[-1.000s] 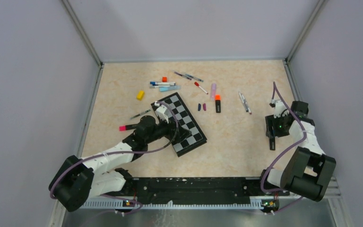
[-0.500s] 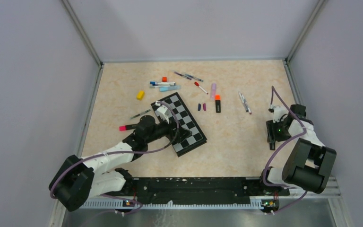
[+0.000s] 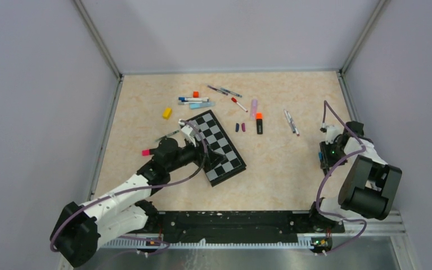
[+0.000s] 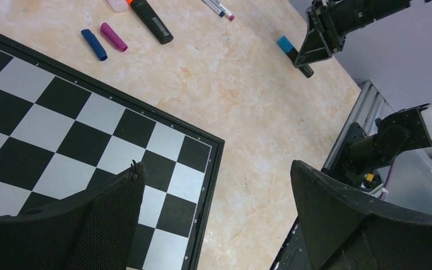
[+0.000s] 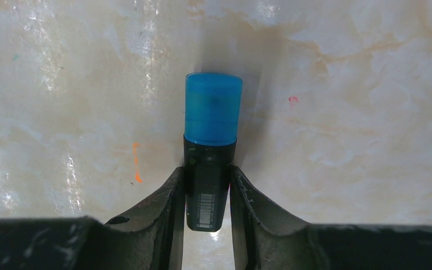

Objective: Open the pen caps
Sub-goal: Pick up the pen from the center of the board.

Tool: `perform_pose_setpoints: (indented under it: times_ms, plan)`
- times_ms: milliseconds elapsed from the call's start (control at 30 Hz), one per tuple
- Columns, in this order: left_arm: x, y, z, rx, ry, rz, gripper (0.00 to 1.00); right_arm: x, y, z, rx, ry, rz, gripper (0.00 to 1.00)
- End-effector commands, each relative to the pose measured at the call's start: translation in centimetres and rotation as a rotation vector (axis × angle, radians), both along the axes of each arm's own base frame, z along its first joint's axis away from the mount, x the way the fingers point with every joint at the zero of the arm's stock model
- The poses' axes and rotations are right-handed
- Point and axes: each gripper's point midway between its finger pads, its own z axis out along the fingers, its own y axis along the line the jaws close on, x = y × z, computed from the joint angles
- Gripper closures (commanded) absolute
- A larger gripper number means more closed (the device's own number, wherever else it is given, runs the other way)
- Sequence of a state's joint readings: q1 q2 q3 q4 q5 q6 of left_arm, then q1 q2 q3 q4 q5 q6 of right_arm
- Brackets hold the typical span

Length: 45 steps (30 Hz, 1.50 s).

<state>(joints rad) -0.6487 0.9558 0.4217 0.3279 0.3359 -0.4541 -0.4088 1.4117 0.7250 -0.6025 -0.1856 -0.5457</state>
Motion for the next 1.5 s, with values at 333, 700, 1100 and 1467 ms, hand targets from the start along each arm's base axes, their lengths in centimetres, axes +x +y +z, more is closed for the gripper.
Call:
perform_pose_setpoints:
  times_ms: [333, 700, 1100, 1467]
  plan:
    - [-1.1, -3.5, 5.6, -0.304, 0.203, -0.110, 0.01, 3.1, 8.2, 8.1, 0.230, -0.342, 0.399, 1.00]
    - [1.1, -10.2, 3.5, -0.337, 0.341, -0.030, 0.01, 2.0, 20.1, 10.6, 0.505, -0.364, 0.751, 1.00]
    - [4.1, -18.3, 0.0, -0.309, 0.467, 0.081, 0.13, 1.0, 23.1, 11.8, 0.572, -0.378, 0.824, 1.00]
    - [4.3, -20.5, -1.3, -0.245, 0.466, 0.139, 0.50, 0.9, 23.9, 12.1, 0.569, -0.381, 0.843, 1.00]
